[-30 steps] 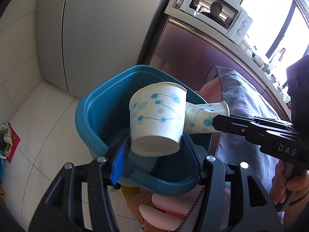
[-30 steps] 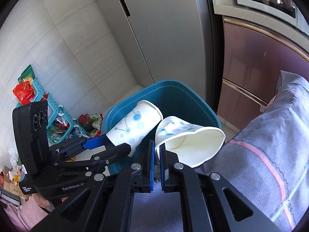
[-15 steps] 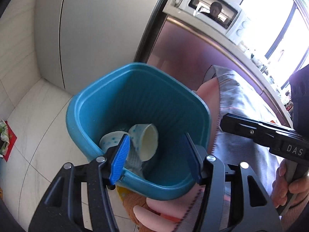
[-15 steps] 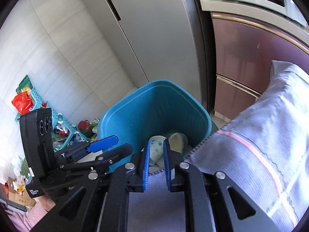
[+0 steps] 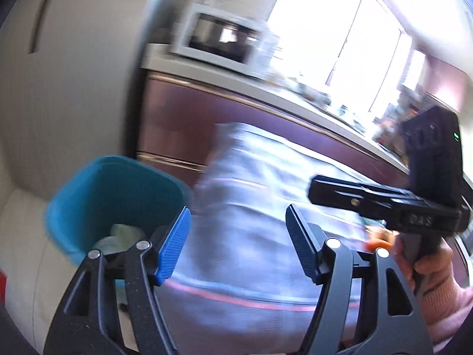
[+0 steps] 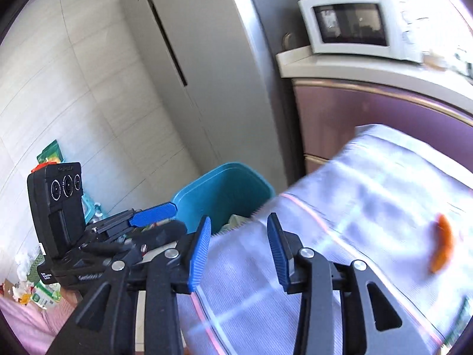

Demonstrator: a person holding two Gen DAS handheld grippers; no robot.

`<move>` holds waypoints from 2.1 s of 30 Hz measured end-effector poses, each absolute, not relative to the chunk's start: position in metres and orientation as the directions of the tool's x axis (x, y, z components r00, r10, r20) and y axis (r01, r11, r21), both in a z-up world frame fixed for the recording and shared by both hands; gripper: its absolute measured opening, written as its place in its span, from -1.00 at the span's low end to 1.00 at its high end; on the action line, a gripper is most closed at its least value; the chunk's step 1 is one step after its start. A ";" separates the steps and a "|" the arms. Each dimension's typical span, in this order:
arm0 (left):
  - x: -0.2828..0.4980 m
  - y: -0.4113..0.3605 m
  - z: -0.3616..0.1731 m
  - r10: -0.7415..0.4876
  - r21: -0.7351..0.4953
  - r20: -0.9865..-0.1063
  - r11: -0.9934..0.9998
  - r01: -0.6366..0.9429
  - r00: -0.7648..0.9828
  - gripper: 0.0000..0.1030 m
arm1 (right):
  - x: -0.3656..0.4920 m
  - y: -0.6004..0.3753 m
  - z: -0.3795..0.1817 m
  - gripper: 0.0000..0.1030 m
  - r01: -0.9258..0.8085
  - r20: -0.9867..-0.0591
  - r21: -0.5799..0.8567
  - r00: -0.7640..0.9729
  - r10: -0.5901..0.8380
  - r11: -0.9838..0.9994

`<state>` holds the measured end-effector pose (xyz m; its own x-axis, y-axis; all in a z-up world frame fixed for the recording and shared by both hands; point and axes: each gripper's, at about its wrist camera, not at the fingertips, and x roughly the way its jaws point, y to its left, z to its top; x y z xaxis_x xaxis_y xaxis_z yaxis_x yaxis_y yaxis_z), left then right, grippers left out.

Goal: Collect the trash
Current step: 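Move both open tools back over the remaining trash pile, then grasp the white foam net with the right tool while the left tool reaches the gold chip bag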

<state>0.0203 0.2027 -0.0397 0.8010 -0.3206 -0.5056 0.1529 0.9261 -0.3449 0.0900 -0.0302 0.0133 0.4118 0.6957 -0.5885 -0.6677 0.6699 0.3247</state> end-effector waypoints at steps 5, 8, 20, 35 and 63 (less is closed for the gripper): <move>0.025 0.133 -0.039 -0.483 -0.347 -0.511 0.873 0.343 0.712 0.29 | 0.068 -0.098 0.017 -0.26 -0.576 -0.581 0.317 0.510 0.634 0.753; 0.025 0.095 -0.042 -0.553 -0.345 -0.523 0.833 0.432 0.648 0.29 | 0.054 -0.139 0.017 -0.26 -0.496 -0.580 0.319 0.572 0.580 0.808; 0.016 -0.024 -0.060 -0.681 -0.334 -0.584 0.698 0.633 0.442 0.31 | 0.007 -0.277 -0.005 -0.22 -0.171 -0.605 0.342 0.712 0.356 0.924; 0.024 -0.082 -0.052 -0.688 -0.257 -0.605 0.645 0.720 0.401 0.34 | -0.008 -0.356 -0.037 -0.07 0.034 -0.620 0.433 0.737 0.269 0.901; 0.037 -0.113 -0.055 -0.649 -0.197 -0.628 0.666 0.719 0.429 -0.72 | 0.010 -0.364 -0.052 -0.75 -0.036 -0.542 0.588 0.724 0.427 0.808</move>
